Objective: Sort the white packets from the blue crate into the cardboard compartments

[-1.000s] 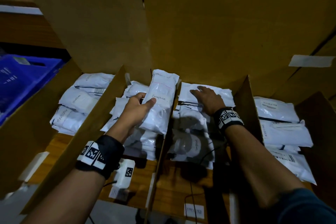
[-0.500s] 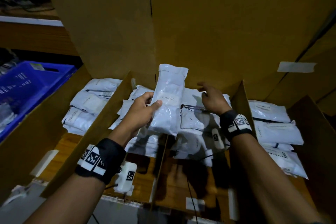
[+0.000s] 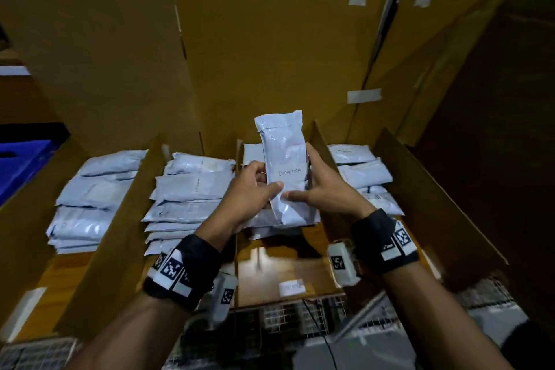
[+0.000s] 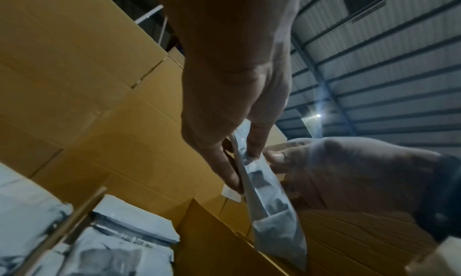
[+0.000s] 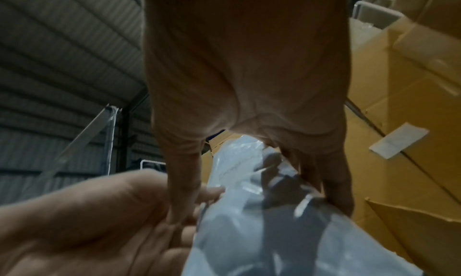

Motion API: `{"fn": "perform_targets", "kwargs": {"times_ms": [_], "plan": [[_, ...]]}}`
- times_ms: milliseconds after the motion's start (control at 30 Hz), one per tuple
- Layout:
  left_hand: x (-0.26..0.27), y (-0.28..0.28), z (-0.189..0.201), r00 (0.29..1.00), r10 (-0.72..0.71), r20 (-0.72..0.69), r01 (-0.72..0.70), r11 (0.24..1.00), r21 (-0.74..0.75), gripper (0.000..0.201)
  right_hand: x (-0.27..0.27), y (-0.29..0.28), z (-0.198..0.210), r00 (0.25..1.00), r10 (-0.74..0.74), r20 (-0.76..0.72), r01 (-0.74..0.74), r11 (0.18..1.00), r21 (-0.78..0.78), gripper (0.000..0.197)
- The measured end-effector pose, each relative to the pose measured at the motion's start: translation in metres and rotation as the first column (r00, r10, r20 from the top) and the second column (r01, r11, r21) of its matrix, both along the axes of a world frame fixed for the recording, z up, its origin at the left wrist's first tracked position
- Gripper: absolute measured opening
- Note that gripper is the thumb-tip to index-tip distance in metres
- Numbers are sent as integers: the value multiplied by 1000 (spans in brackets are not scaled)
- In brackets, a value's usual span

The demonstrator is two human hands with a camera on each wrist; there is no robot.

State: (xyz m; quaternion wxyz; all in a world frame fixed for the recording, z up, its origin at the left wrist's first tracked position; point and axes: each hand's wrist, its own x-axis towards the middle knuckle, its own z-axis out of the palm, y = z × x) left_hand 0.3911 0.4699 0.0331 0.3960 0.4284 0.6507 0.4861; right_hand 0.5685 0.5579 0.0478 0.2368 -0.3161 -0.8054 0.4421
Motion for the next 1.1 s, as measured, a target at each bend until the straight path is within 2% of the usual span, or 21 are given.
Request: {"fn": "perform_targets", "kwargs": {"times_ms": [133, 200, 300, 367, 500, 633, 700, 833, 967, 1100], "plan": [[37, -5, 2, 996, -72, 51, 72, 997, -12, 33, 23, -19, -15, 981, -159, 114, 131, 965, 227, 142], [53, -5, 5, 991, -104, 83, 105, 994, -15, 31, 37, -27, -20, 956, -241, 165, 193, 945, 263, 153], [74, -2, 12, 976, -154, 152, 157, 988, -5, 25, 61, -26, -24, 929, -314, 195, 251, 923, 290, 145], [85, 5, 14, 973, -186, 134, 187, 982, 6, 17, 79, -19, -23, 913, -357, 197, 284, 903, 321, 139], [100, 30, 10, 983, -181, 27, 181, 983, 9, 14, 127, 15, -17, 872, -426, 241, 327, 873, 361, 138], [123, 69, -2, 973, -145, -179, 140, 989, -41, 20, 185, 78, -21, 826, -496, 269, 409, 855, 319, 133], [138, 94, -15, 953, -130, -272, 115, 991, -73, 27, 209, 109, -27, 812, -490, 316, 401, 863, 306, 130], [162, 147, -52, 834, -127, -537, 50, 987, -156, 56, 240, 161, -52, 803, -444, 397, 338, 889, 311, 127], [167, 191, -84, 773, -103, -626, 22, 991, -136, 75, 252, 203, -80, 801, -404, 441, 256, 898, 358, 126], [161, 221, -93, 727, -70, -684, -18, 992, -121, 83, 250, 234, -95, 806, -382, 452, 259, 915, 311, 129]]}}
